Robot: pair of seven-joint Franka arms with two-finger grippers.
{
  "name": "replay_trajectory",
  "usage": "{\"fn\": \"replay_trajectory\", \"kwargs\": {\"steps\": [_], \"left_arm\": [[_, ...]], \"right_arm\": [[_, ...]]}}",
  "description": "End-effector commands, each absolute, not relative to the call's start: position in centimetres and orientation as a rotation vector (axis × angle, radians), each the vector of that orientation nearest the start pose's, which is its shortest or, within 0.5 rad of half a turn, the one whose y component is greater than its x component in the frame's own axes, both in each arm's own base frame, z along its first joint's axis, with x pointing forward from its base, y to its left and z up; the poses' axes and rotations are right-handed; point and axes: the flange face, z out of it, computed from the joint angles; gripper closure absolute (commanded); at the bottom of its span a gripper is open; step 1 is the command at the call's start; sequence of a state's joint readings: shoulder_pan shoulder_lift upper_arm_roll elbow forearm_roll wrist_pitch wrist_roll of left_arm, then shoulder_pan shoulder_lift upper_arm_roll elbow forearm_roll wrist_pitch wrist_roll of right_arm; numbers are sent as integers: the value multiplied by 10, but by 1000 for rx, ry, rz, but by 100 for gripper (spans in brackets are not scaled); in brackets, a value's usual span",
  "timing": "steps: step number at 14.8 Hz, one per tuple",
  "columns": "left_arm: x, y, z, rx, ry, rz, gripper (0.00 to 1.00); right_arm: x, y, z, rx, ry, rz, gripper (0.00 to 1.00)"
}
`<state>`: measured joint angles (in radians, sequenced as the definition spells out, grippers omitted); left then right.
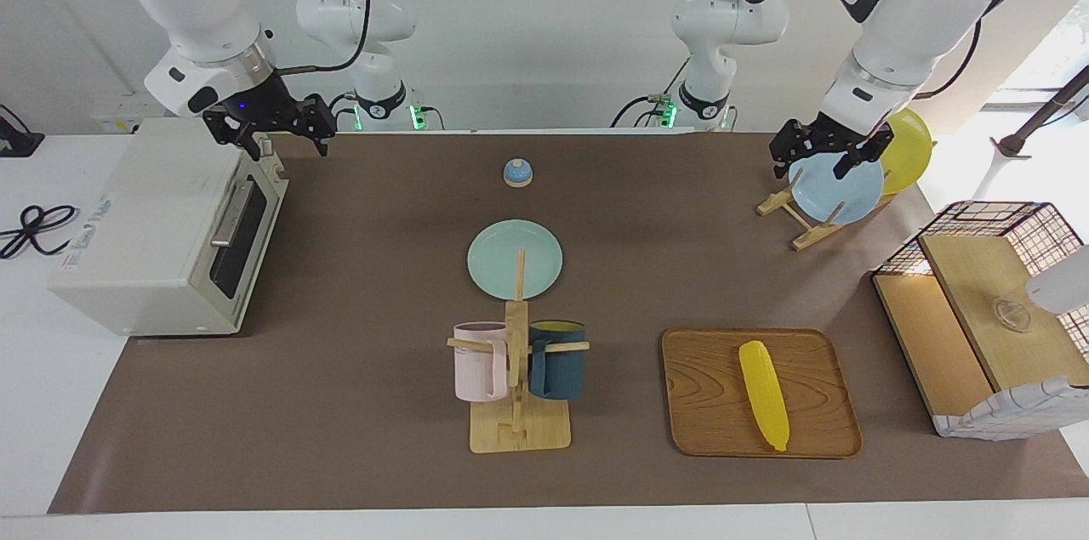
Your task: Put corn in oven
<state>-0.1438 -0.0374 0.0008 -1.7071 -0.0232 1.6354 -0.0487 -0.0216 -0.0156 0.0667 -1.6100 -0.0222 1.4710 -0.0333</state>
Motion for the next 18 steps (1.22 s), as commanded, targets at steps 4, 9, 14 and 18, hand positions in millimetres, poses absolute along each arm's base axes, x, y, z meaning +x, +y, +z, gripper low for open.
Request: {"fn": "replay_trajectory", "kwargs": {"steps": [4, 9, 14, 18], "left_arm": [[548, -81, 584, -3144, 151, -57, 0], [590, -87, 552, -3178, 195, -27, 0], [663, -101, 480, -3187, 198, 36, 0], [706, -110, 419, -3187, 208, 23, 0]], "right_arm": [[535, 13, 597, -3147, -147, 136, 2], [519, -20, 568, -3139, -210, 137, 100], [499, -63, 527, -3175, -75, 43, 100], [501, -79, 507, -3229, 47, 52, 100]]}}
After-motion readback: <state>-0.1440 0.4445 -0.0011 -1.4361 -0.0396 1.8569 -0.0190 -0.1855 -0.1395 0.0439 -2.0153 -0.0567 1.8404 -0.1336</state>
